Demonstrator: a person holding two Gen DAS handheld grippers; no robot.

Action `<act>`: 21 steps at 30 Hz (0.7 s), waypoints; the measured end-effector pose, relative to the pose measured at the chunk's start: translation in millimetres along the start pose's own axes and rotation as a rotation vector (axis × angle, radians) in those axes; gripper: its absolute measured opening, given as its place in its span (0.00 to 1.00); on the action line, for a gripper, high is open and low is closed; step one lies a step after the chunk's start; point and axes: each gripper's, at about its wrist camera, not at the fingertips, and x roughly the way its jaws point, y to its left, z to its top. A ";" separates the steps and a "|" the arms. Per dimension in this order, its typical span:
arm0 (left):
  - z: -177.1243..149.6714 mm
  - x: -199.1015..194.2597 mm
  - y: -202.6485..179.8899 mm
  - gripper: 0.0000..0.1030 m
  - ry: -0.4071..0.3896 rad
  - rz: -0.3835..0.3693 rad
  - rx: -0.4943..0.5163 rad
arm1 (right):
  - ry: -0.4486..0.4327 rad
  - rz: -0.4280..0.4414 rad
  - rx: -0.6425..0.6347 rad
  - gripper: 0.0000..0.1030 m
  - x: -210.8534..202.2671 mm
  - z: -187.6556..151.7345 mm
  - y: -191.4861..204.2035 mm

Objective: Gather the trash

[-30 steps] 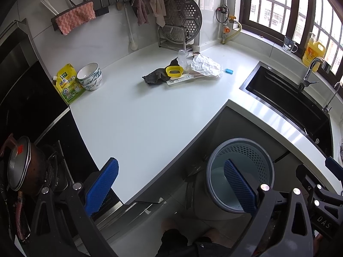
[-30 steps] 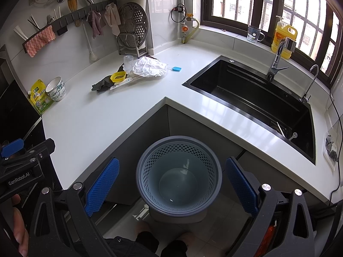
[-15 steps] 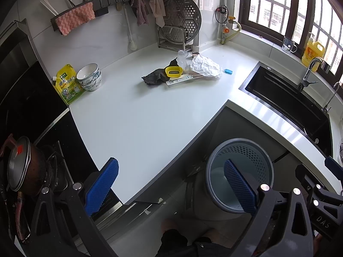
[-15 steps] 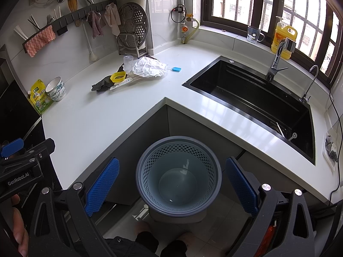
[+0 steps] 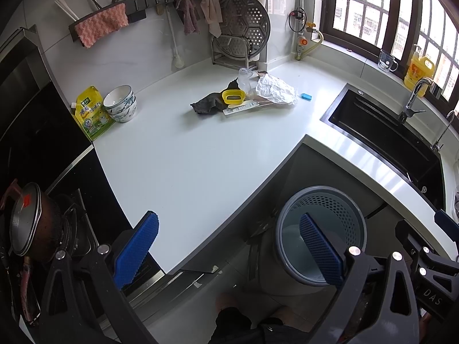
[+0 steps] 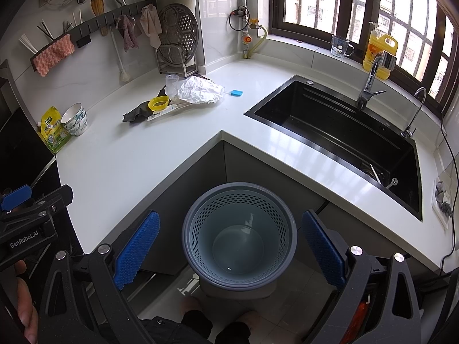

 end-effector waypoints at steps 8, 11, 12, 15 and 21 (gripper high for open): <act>0.1 0.1 0.1 0.94 -0.001 0.000 0.001 | 0.001 0.000 0.001 0.92 1.0 0.3 -0.7; 1.6 -0.1 -0.2 0.94 0.000 0.001 0.000 | 0.000 0.000 0.000 0.92 1.4 0.2 -1.1; 2.4 0.1 -0.1 0.94 0.001 0.001 0.000 | -0.001 0.000 0.000 0.92 1.6 0.1 -1.3; 2.0 -0.1 -0.2 0.94 0.000 0.001 0.000 | 0.000 0.001 -0.001 0.92 2.2 -0.2 -1.8; 2.9 0.8 -0.6 0.94 0.003 0.002 -0.005 | 0.005 0.005 -0.003 0.92 4.2 -0.9 -3.2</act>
